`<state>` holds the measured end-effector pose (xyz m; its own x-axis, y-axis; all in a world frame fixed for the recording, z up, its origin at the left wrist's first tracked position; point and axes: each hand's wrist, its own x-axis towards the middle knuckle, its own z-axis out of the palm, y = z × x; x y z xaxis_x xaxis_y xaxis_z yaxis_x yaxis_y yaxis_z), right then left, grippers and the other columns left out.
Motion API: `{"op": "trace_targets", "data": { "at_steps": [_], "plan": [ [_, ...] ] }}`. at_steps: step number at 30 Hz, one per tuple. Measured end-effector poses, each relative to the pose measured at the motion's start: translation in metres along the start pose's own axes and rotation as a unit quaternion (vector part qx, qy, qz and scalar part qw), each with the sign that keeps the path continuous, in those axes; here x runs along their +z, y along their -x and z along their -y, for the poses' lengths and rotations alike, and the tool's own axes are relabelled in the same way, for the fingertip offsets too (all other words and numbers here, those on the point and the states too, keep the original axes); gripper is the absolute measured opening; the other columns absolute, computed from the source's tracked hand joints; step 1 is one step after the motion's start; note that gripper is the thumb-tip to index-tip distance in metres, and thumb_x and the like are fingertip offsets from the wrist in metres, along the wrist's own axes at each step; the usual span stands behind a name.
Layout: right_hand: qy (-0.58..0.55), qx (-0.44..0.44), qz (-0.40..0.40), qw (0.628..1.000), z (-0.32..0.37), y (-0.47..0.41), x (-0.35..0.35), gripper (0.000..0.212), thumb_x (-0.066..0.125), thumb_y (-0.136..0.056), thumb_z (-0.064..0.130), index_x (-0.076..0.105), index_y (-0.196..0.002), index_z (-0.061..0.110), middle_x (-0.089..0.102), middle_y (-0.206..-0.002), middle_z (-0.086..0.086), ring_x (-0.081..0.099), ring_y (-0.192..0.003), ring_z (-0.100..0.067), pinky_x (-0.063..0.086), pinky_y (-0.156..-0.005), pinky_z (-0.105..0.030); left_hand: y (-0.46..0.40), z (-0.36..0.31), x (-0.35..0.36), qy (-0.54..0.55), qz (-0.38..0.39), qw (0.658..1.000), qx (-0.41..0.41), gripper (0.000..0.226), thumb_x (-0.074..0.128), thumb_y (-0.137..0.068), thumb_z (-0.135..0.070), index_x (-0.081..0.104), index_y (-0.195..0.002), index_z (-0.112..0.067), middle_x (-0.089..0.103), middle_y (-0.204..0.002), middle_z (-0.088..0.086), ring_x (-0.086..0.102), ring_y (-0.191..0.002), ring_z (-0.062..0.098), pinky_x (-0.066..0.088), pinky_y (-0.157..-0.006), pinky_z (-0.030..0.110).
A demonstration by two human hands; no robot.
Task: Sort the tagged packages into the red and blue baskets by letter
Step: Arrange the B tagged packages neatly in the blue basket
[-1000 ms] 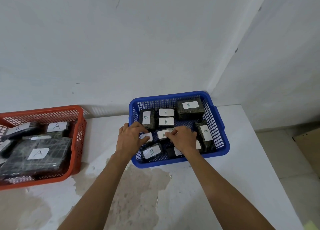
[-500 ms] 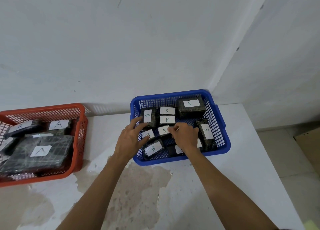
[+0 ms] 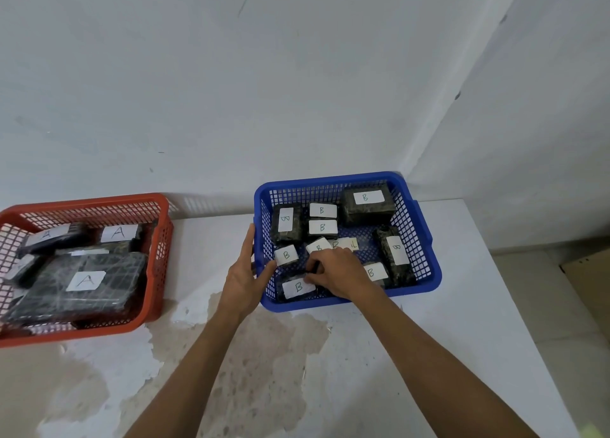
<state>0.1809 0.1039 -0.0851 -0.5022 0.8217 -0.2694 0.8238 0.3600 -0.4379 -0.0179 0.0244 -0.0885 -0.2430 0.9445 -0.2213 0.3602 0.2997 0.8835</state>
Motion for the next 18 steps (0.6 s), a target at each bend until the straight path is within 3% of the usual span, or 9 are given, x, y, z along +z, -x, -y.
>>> {"op": "trace_targets", "data": {
  "at_steps": [4,7,11,13,15,18],
  "plan": [
    [0.03,0.018,-0.005,0.999,0.001,-0.003,0.003,0.027,0.07,-0.085,0.051,0.07,-0.09,0.025,0.072,-0.093,-0.001,0.063,-0.093,-0.025,0.041,-0.094,-0.039,0.001,0.0,-0.001,0.022,0.007,1.0,-0.011,0.08,0.059,-0.093,-0.025,0.006,-0.149,-0.048,0.055,-0.124,-0.007,0.065,-0.099,0.015,0.06,-0.066,0.029],
    [0.017,0.028,-0.008,0.999,0.002,-0.002,0.002,0.026,0.07,-0.084,0.053,0.07,-0.087,0.027,0.072,-0.089,0.005,0.064,-0.089,-0.021,0.038,-0.096,-0.039,0.001,-0.001,-0.002,0.019,0.008,1.0,-0.01,0.08,0.059,-0.093,-0.025,0.006,-0.148,-0.048,0.055,-0.126,-0.005,0.066,-0.1,0.017,0.061,-0.071,0.037],
    [-0.158,0.027,-0.004,0.987,-0.015,0.009,-0.019,0.026,0.072,-0.082,0.053,0.077,-0.091,0.029,0.071,-0.087,0.017,0.064,-0.085,-0.005,0.05,-0.087,-0.034,0.003,-0.005,-0.003,0.009,0.003,1.0,0.003,0.081,0.061,-0.091,-0.027,0.008,-0.15,-0.044,0.05,-0.135,-0.003,0.06,-0.106,0.014,0.06,-0.074,0.036],
    [-0.234,0.01,0.001,0.972,-0.034,0.02,-0.034,0.025,0.073,-0.083,0.05,0.078,-0.097,0.03,0.073,-0.092,0.018,0.066,-0.088,0.0,0.054,-0.084,-0.029,0.004,-0.004,-0.002,-0.091,-0.039,0.994,0.051,0.08,0.064,-0.09,-0.029,0.015,-0.153,-0.031,0.04,-0.144,0.002,0.05,-0.121,0.017,0.055,-0.092,0.042],
    [-0.248,0.006,0.012,0.969,-0.052,0.033,-0.049,0.032,0.071,-0.081,0.058,0.077,-0.101,0.034,0.073,-0.095,0.02,0.066,-0.091,0.003,0.052,-0.081,-0.018,0.004,-0.007,0.002,-0.214,-0.107,0.962,0.134,0.076,0.068,-0.087,-0.03,0.027,-0.15,-0.019,0.037,-0.146,0.008,0.041,-0.13,0.024,0.041,-0.106,0.046],
    [-0.231,0.028,0.032,0.972,-0.075,0.049,-0.061,0.048,0.063,-0.075,0.07,0.073,-0.11,0.038,0.071,-0.101,0.022,0.065,-0.095,0.004,0.049,-0.08,-0.014,-0.001,-0.018,0.016,-0.245,-0.12,0.924,0.269,0.06,0.07,-0.086,-0.029,0.047,-0.139,-0.016,0.052,-0.133,0.006,0.049,-0.122,0.021,0.041,-0.104,0.041]
  ]
}}
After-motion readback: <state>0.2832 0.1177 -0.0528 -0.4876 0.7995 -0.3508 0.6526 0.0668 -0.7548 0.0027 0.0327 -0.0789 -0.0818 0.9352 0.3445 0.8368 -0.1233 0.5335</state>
